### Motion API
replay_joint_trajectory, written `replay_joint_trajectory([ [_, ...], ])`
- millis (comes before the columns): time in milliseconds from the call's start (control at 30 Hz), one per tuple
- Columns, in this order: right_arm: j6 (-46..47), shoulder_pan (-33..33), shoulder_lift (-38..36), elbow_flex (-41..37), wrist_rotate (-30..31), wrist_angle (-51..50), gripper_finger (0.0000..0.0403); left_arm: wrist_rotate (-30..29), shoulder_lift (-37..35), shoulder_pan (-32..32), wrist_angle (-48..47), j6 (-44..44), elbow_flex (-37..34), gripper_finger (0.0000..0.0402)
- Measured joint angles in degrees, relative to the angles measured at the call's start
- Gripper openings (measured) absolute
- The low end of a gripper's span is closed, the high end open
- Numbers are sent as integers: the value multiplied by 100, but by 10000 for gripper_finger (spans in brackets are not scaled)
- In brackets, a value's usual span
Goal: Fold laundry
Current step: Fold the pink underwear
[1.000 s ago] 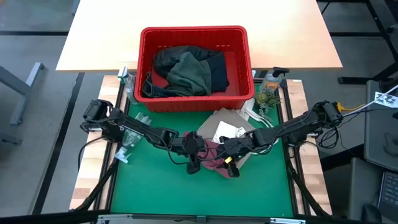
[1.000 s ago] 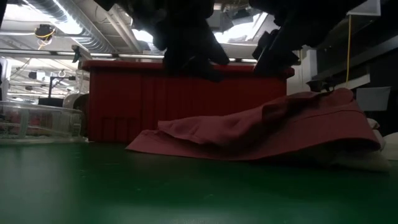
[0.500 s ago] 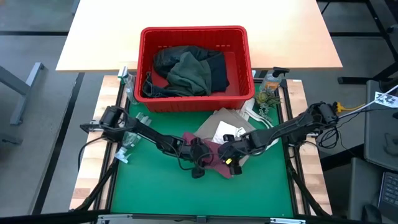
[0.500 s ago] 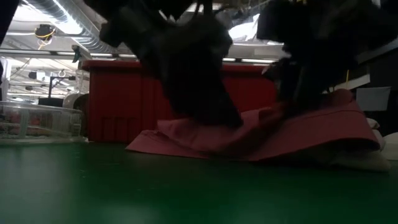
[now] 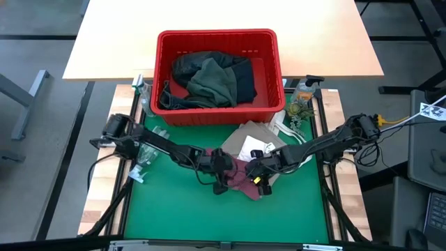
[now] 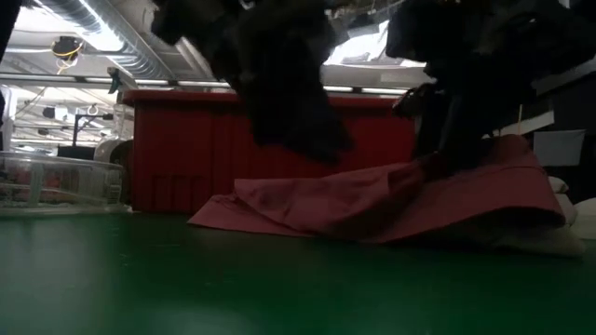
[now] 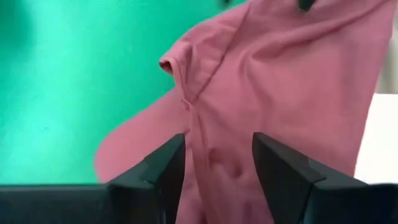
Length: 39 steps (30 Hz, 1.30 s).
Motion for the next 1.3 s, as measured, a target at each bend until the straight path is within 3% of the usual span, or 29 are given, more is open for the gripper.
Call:
replay_joint_trajectory([
  [167,-18,0,-116,224,-13,-296,188,0,-706,247,-1014,-170,4,192],
  [300,-134,-2,-210,448,-15,-562,188,-26,-1187,547,-2138,-810,4,192],
  [500,-321,-2,-244,563,-13,-729,188,-46,-1268,919,-3272,-1761,-3,192],
  [867,-621,0,-245,558,-13,-859,188,-48,-979,1094,-3133,-2381,-528,192],
  [1000,-637,0,-245,558,-13,-874,188,4,-979,1092,-2776,-2653,-923,192],
  [1200,-774,0,-245,558,-13,-882,188,282,-977,1061,-1349,-2804,-1595,192],
  [1300,-774,0,-245,558,-13,-880,188,280,-984,1066,-1215,-2850,-1750,191],
])
